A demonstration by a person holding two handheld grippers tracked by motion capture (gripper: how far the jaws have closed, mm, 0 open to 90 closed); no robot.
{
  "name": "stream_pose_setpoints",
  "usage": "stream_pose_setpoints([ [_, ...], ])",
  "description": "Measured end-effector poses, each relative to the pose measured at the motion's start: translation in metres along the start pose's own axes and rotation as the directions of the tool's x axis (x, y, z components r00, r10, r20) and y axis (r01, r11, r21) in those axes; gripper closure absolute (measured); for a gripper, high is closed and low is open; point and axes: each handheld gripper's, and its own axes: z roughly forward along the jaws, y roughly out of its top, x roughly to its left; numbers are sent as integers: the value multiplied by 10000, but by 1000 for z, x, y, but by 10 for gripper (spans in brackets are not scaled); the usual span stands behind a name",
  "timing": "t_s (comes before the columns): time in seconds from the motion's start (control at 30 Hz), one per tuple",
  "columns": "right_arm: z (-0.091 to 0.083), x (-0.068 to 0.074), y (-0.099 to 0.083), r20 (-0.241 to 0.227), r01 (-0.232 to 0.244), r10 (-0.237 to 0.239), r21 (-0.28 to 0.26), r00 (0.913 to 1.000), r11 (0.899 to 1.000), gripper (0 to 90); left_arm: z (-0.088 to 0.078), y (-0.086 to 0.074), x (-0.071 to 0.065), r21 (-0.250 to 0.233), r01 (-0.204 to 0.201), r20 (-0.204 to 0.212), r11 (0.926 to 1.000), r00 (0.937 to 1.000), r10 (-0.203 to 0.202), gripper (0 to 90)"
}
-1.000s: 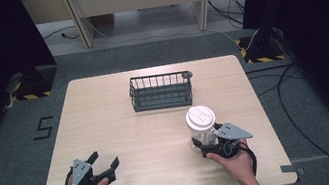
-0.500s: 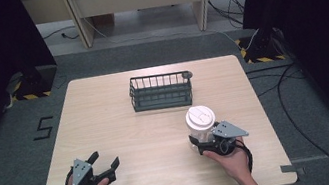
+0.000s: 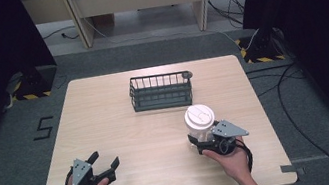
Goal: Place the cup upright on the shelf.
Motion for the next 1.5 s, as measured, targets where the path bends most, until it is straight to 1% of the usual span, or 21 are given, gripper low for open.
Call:
stream_pose_setpoints([
  [0.07, 0, 0, 1, 10, 20, -20, -41, 10000, 10000, 179, 0, 0, 0, -3, 1, 1, 10000, 10000, -1, 162],
  [0.1, -1, 0, 5, 1, 28, -28, -87, 10000, 10000, 180, 0, 0, 0, 1, -1, -3, 10000, 10000, 1, 162],
  [0.4, 1, -3, 20, 45, 192, -191, -197, 9998, 9996, 180, 0, 0, 0, -20, 3, -4, 10000, 10000, -3, 162],
  [1.03, 10, -6, 36, 161, 298, -294, -252, 9994, 9992, 180, 0, 1, 1, -33, 39, 27, 10000, 10000, -39, 162],
  [1.5, 22, -4, 50, 94, 425, -422, -317, 9991, 9986, 180, -1, 1, 1, -58, 65, 53, 10000, 10000, -64, 163],
])
